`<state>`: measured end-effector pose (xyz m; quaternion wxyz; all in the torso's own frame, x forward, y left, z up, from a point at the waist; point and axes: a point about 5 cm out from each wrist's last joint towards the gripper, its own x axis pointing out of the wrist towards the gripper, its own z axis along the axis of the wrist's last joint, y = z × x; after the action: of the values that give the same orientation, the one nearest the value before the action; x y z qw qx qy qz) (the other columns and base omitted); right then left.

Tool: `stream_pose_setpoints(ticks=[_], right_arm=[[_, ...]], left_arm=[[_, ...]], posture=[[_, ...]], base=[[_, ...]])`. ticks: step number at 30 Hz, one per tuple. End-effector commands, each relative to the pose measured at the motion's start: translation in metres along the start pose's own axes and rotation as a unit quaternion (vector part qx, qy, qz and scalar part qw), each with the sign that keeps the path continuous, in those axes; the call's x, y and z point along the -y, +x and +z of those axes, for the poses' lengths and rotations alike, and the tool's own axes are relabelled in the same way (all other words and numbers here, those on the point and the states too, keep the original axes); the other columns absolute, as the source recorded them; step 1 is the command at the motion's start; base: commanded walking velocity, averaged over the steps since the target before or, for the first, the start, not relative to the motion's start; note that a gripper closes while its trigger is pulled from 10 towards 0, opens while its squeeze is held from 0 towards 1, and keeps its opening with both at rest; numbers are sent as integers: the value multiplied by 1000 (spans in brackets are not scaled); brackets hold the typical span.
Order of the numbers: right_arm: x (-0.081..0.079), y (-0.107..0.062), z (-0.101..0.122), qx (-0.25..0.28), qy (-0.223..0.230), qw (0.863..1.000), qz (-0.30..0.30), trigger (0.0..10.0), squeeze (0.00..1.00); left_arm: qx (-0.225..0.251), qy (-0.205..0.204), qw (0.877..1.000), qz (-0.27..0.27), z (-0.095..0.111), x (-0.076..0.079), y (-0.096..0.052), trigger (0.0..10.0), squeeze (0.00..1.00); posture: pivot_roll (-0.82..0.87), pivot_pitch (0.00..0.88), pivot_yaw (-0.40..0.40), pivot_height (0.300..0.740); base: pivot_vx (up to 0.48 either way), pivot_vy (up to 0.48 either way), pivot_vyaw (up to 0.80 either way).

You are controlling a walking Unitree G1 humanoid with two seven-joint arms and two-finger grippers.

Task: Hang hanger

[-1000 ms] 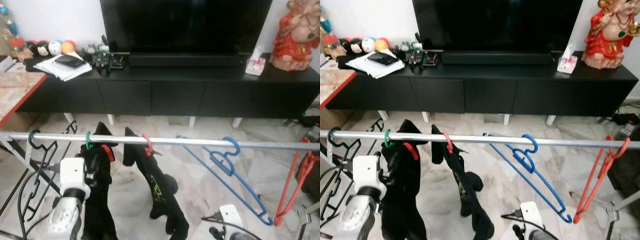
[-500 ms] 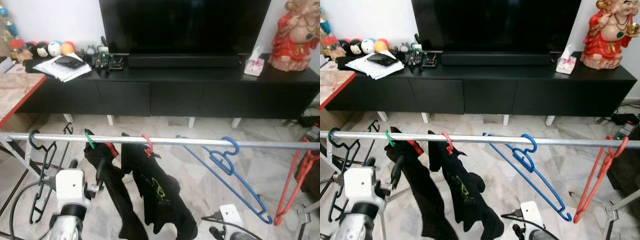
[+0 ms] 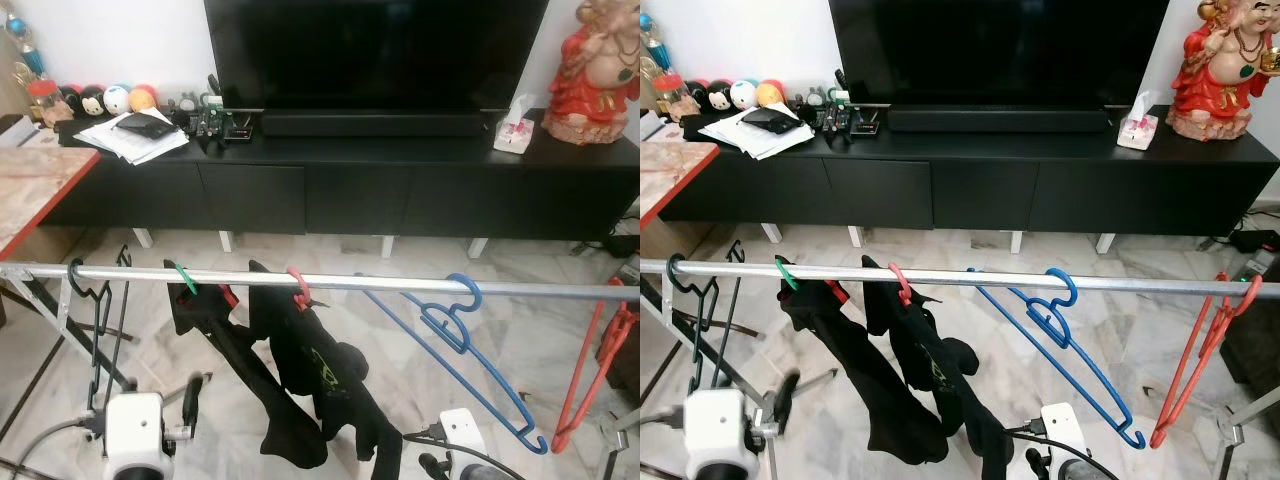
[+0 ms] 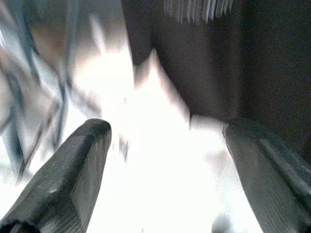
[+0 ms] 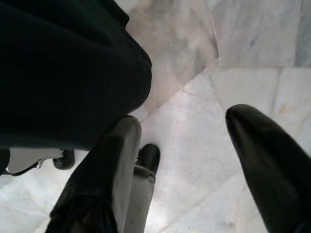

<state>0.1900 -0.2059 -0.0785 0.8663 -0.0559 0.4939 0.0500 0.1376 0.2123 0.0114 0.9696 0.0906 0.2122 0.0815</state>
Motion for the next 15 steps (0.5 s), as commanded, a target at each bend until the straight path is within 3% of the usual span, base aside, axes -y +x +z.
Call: stream_pose_setpoints(ticks=[1, 10, 15], right_arm=[[0, 0, -1, -1, 3, 1000, -2, 10000, 0], [-2, 0, -3, -1, 8, 1000, -2, 10000, 0], [-2, 0, -4, -2, 10, 1000, -4, 10000, 0]], left_arm=[[-63, 18, 998, 11, -25, -4, 2, 10000, 0], [-183, 7, 983, 18, -73, 0, 35, 10000, 0], [-207, 8, 978, 16, -81, 1, 40, 10000, 0]], posture=[[-4, 0, 27, 740], [-23, 0, 35, 740], [-27, 0, 36, 740]], base=[[0, 0, 0], [0, 0, 0], [0, 0, 0]])
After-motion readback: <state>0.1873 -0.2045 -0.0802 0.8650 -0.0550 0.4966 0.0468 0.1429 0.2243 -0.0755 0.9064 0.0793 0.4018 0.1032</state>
